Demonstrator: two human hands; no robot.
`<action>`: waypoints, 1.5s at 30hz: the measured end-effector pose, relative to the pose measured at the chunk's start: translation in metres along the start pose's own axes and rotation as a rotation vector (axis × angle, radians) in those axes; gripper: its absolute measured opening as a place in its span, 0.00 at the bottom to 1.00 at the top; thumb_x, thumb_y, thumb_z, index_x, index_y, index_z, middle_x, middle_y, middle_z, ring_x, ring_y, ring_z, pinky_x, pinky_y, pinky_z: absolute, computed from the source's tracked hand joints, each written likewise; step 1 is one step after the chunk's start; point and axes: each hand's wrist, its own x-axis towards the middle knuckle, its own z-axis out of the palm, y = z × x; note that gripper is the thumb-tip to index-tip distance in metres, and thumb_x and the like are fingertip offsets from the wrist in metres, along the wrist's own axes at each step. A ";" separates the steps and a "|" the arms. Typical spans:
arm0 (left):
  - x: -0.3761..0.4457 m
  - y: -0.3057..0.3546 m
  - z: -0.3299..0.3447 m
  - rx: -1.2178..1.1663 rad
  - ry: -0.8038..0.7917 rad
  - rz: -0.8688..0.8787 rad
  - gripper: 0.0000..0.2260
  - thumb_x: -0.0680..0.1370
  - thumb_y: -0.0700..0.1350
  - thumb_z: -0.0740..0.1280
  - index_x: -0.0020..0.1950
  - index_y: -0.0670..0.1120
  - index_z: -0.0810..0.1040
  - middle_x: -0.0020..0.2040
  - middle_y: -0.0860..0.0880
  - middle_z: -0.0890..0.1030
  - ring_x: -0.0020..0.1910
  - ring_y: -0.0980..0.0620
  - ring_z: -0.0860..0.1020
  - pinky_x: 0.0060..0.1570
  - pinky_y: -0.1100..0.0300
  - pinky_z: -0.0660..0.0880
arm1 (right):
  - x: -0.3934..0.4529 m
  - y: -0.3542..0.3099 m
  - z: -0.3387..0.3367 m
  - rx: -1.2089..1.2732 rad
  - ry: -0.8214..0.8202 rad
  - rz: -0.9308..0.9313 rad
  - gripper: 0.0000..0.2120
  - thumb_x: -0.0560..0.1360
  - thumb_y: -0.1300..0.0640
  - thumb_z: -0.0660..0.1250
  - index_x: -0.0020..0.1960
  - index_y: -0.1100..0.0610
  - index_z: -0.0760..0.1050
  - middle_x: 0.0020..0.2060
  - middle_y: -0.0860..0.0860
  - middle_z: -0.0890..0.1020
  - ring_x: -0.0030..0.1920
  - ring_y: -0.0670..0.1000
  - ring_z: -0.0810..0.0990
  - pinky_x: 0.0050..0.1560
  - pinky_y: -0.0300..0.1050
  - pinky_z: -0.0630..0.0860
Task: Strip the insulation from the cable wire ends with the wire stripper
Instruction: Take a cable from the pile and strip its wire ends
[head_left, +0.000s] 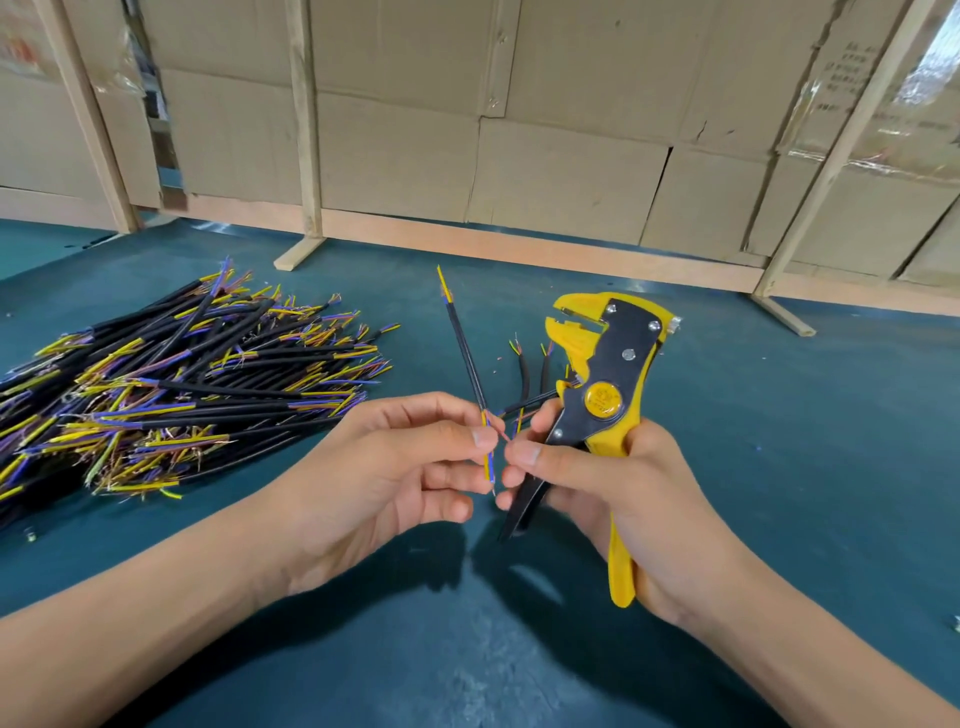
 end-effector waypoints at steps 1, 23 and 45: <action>0.000 0.001 0.000 -0.011 -0.002 -0.006 0.07 0.71 0.39 0.73 0.48 0.41 0.84 0.36 0.44 0.79 0.32 0.51 0.79 0.31 0.60 0.75 | 0.001 -0.001 -0.001 0.020 0.007 0.010 0.10 0.69 0.66 0.74 0.49 0.65 0.77 0.38 0.62 0.80 0.38 0.63 0.80 0.46 0.60 0.81; -0.006 0.013 -0.002 -0.195 -0.169 -0.384 0.04 0.68 0.40 0.68 0.41 0.44 0.77 0.33 0.50 0.63 0.27 0.54 0.62 0.26 0.61 0.62 | 0.001 0.000 -0.001 0.036 0.087 -0.141 0.10 0.70 0.64 0.74 0.49 0.63 0.77 0.36 0.57 0.80 0.38 0.59 0.80 0.45 0.52 0.81; -0.006 0.005 -0.001 0.004 -0.109 -0.120 0.08 0.75 0.42 0.75 0.51 0.39 0.85 0.38 0.49 0.76 0.31 0.55 0.70 0.29 0.64 0.67 | 0.000 -0.002 -0.005 -0.125 0.170 -0.215 0.04 0.72 0.58 0.73 0.45 0.58 0.79 0.36 0.56 0.82 0.37 0.59 0.82 0.47 0.59 0.83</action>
